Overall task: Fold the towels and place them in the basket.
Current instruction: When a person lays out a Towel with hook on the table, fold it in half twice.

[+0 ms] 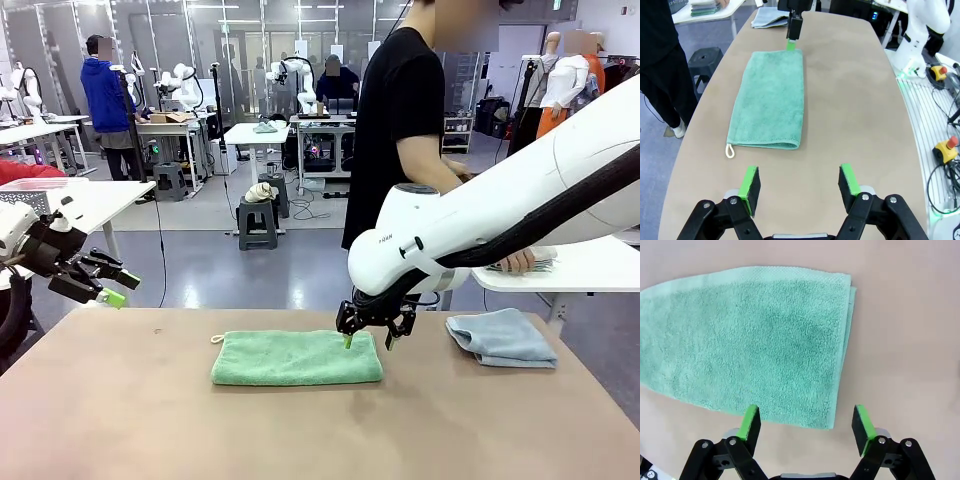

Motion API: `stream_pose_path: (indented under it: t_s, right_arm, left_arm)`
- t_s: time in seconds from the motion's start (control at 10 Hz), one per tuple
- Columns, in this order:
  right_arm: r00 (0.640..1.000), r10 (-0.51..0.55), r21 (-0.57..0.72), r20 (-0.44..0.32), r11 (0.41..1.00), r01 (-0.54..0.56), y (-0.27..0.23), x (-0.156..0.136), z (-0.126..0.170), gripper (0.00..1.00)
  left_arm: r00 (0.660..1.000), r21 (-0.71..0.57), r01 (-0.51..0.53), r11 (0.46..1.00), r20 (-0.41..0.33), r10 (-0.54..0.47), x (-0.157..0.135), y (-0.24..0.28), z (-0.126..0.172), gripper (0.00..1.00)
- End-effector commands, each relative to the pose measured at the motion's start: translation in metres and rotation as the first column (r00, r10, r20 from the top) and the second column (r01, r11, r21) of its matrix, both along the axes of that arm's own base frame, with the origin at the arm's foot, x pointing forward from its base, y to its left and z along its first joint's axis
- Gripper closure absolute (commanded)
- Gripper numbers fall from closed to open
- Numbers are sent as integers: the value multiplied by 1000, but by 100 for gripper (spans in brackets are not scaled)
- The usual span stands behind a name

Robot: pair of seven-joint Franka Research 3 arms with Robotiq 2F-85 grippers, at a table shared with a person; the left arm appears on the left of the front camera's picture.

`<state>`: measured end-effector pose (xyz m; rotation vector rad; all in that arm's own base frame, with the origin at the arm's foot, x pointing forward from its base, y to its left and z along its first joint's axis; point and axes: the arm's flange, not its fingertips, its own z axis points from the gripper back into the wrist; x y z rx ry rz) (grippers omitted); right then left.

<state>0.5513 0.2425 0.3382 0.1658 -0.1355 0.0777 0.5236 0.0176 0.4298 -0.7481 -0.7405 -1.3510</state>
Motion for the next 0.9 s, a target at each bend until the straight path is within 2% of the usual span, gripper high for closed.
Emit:
stream_pose_path:
  t_s: [0.0,0.4,0.8]
  right_arm:
    - [999,-31,6,40,1000,31,7,19,-13,8]
    - [992,-107,-37,69,993,109,6,31,-30,8]
    - [992,-116,-59,41,991,118,11,43,-45,8]
  left_arm:
    - [1000,2,-2,1000,3,2,-1,1,2,20]
    - [1000,2,-2,1000,3,2,-1,1,2,20]
    - [1000,2,-2,1000,3,2,-1,1,2,20]
